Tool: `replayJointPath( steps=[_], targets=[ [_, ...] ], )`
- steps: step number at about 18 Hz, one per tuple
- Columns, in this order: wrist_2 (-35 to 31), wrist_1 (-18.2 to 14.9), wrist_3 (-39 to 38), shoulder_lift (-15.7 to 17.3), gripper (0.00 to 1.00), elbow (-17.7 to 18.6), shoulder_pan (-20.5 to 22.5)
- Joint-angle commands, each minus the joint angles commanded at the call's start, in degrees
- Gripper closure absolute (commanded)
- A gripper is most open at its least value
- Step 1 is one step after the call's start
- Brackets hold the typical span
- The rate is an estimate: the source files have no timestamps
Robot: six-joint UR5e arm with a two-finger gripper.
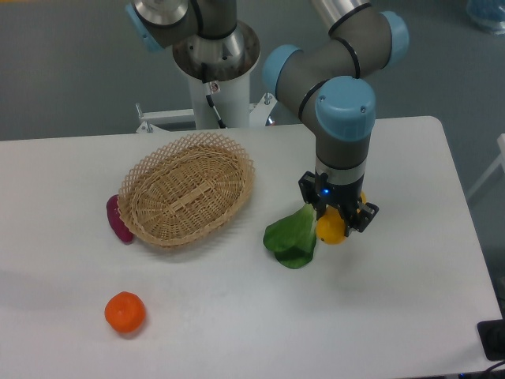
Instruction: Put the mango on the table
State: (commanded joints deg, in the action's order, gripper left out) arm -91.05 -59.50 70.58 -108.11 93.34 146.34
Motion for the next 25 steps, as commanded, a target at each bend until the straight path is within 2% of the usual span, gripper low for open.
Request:
replayJointPath(
  steps=[17,25],
  targets=[
    [0.2,0.1,0.2,-0.9,0.45,-0.4,-0.1],
    [0.7,0.1,-0.7,-2.8,0.45,-1.8,-0.3]
  ],
)
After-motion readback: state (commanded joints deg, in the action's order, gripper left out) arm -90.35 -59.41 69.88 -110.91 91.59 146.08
